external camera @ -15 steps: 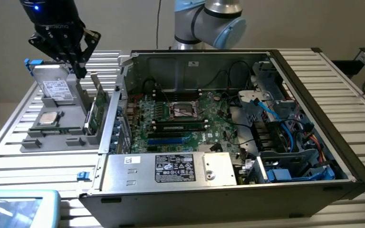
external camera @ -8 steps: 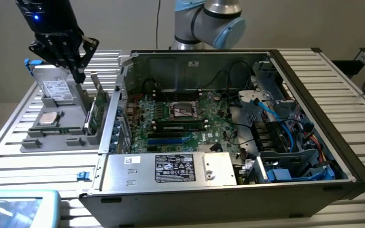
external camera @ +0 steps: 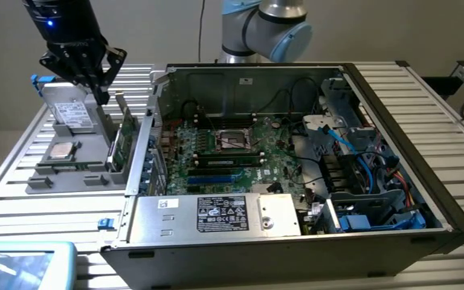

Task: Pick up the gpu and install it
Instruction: 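Reach for the gpu, then pick up the gpu and move the gpu toward the slot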

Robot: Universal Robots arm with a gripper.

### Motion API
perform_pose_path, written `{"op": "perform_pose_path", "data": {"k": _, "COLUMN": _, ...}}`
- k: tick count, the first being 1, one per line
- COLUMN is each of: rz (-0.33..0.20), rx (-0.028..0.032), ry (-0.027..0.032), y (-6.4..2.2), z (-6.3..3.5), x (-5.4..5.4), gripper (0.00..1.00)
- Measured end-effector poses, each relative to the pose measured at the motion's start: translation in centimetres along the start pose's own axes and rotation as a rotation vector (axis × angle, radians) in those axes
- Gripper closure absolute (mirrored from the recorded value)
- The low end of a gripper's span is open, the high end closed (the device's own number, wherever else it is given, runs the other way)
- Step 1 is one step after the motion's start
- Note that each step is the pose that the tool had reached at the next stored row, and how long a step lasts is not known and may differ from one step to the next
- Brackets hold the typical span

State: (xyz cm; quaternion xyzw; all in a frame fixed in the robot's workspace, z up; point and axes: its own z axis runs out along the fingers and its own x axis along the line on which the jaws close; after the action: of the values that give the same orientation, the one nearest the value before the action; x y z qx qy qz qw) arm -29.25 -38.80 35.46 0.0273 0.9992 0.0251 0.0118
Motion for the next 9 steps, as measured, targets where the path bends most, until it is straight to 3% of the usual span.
{"op": "perform_pose_path", "data": {"k": 4, "rz": -0.009, "rx": -0.0011, "ry": 0.0004, "y": 0.54, "z": 0.13, "x": 0.07, "gripper": 0.88}}
{"op": "perform_pose_path", "data": {"k": 9, "rz": -0.010, "rx": -0.0010, "ry": 0.0005, "y": 0.57, "z": 0.14, "x": 0.07, "gripper": 0.88}}
